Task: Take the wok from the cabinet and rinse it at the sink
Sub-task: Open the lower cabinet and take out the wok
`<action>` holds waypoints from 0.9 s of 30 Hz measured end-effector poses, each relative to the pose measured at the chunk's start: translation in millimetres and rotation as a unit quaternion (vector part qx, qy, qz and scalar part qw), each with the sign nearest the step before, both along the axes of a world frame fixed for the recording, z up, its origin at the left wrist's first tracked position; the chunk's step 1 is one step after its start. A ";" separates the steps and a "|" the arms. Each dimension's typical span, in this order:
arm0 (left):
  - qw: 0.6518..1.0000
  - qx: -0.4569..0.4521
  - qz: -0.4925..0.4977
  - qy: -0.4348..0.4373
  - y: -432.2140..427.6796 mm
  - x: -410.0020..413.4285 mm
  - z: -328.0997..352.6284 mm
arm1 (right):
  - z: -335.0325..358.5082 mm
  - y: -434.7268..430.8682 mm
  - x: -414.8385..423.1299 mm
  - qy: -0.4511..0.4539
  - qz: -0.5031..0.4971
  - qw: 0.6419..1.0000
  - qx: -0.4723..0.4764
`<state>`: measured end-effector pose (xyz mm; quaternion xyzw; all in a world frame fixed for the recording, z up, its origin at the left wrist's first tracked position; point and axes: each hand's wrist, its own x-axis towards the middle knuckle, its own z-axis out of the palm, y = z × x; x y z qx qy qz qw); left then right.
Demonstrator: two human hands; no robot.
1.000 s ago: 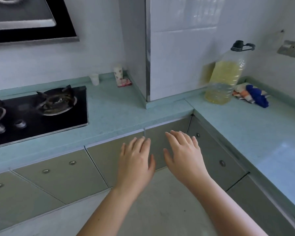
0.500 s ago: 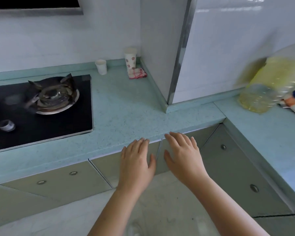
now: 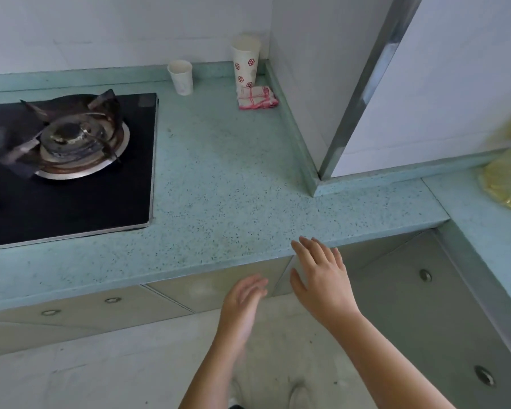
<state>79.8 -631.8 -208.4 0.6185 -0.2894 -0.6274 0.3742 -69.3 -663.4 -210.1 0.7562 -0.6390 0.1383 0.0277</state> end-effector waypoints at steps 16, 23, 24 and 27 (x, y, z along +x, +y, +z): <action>0.853 0.048 0.274 0.442 -56.0 -49.9 -105.1 | -86.9 -65.1 -7.3 -0.107 0.131 0.981 -0.091; 0.840 -0.016 0.276 0.467 -56.0 -57.8 -114.9 | -100.5 -70.8 -9.5 -0.084 0.136 0.978 -0.136; 0.840 -0.015 0.284 0.462 -56.1 -59.6 -111.8 | -100.5 -71.4 -9.6 -0.081 0.137 0.977 -0.139; 0.836 -0.020 0.305 0.455 -54.9 -65.0 -100.2 | -100.3 -71.6 -9.4 -0.075 0.139 0.977 -0.142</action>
